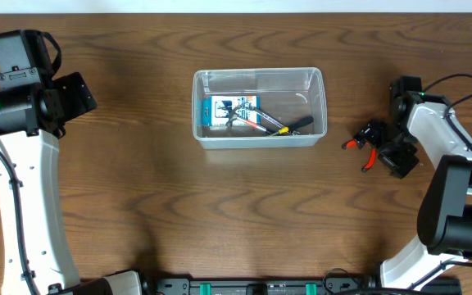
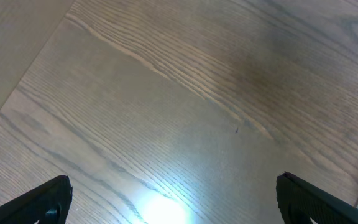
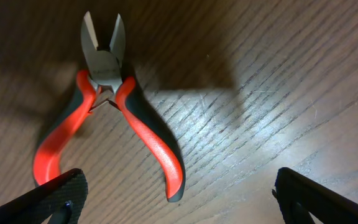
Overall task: Pack container
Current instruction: 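Lower the open right gripper over the red pliers' handles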
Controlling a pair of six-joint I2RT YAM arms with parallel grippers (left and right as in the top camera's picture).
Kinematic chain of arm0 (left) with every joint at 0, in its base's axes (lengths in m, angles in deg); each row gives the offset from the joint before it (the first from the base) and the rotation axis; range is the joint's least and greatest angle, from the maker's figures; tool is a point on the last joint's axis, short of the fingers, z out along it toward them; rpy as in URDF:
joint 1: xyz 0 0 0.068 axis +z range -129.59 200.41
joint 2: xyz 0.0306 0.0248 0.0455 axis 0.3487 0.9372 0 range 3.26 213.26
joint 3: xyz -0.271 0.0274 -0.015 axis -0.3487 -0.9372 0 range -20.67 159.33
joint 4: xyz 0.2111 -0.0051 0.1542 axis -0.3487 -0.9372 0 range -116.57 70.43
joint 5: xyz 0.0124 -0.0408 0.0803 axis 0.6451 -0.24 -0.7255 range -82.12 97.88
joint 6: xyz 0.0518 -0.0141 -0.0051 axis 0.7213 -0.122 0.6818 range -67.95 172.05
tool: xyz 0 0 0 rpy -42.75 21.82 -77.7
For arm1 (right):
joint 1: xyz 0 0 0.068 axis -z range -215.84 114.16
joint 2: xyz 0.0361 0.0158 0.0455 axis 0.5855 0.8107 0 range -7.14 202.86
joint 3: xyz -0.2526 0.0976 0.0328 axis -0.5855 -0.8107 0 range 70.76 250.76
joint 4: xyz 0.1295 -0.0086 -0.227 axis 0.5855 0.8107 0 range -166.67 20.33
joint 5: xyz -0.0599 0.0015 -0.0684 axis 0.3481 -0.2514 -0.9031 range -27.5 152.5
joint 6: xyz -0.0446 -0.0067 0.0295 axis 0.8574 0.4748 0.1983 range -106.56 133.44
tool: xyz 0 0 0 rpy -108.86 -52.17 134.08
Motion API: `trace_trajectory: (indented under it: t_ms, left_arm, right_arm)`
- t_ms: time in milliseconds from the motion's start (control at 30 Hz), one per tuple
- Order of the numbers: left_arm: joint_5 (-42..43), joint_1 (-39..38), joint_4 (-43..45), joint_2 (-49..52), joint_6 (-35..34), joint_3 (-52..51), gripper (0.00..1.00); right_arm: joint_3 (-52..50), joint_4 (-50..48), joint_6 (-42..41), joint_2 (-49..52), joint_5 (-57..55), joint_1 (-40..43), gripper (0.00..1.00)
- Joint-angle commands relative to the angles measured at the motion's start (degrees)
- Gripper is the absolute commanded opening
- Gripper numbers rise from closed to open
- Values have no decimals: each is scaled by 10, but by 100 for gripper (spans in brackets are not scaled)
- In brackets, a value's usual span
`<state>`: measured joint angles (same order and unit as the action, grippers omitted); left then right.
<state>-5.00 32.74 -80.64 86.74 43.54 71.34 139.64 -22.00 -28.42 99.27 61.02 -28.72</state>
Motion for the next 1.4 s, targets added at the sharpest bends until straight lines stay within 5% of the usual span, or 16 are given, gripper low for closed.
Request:
trace_trajectory:
  t_ms: [0, 1367]
  left_arm:
    - [-9, 2, 0, 1, 9, 1, 98]
    - [-9, 2, 0, 1, 9, 1, 98]
  right_arm:
    - [8, 2, -3, 4, -6, -2, 99]
    - [5, -13, 38, 8, -7, 5, 99]
